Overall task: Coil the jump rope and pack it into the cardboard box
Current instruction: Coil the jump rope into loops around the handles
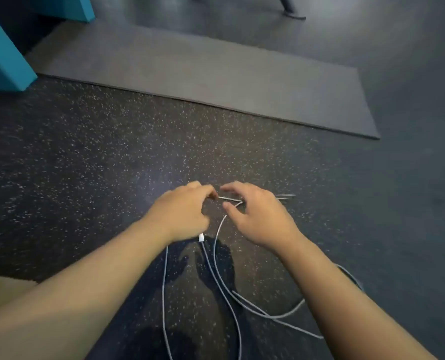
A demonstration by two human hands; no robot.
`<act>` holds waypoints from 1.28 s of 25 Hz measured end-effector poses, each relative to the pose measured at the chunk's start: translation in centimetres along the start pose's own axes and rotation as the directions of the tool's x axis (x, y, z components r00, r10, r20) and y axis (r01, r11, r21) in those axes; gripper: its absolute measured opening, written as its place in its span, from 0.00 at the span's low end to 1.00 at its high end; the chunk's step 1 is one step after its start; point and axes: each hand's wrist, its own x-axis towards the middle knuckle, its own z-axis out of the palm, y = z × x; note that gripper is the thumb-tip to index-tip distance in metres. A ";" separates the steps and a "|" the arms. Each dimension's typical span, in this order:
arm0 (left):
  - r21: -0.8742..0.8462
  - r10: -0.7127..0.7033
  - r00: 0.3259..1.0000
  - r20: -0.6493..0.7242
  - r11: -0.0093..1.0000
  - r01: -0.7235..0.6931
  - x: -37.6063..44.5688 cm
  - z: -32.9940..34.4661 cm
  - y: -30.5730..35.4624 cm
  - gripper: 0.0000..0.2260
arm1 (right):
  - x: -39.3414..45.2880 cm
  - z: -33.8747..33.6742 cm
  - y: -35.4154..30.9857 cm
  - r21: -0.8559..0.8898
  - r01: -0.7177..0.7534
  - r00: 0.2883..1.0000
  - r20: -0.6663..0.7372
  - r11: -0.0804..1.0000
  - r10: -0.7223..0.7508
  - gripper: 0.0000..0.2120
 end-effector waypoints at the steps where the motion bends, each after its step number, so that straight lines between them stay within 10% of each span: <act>1: 0.081 0.007 0.999 0.044 0.997 -0.010 0.9 2.8 -0.8 0.21 | 0.4 3.2 1.6 0.000 -0.015 1.000 0.023 1.000 0.015 0.18; 7: 0.596 0.104 0.973 0.207 0.775 -0.209 7.4 16.8 -6.3 0.22 | 3.2 13.7 8.8 -0.022 -0.132 0.991 0.016 0.991 0.132 0.16; 13: 0.679 0.322 0.881 0.346 0.562 -0.472 8.1 15.9 -9.2 0.18 | 5.0 12.4 8.7 -0.111 -0.065 0.997 0.026 0.992 0.068 0.15; 21: 0.397 0.457 0.881 -0.125 0.836 -0.378 7.3 2.6 -3.8 0.07 | 5.9 6.3 5.5 -0.128 0.053 0.997 -0.046 0.990 -0.060 0.16; 25: 0.196 0.344 0.866 -0.363 0.937 -0.289 6.0 -4.9 -1.9 0.06 | 6.4 0.8 3.5 0.290 0.041 0.993 -0.120 0.956 -0.006 0.14; 28: 0.064 0.310 0.878 -0.364 0.949 -0.309 4.9 -8.4 -1.6 0.10 | 5.2 -3.5 2.6 0.572 0.131 0.978 -0.206 0.810 -0.013 0.13; 32: -0.073 0.428 0.850 -0.307 0.880 -0.469 3.2 -10.2 2.8 0.07 | 3.9 -8.2 -0.4 0.342 0.345 0.903 -0.375 0.874 -0.210 0.12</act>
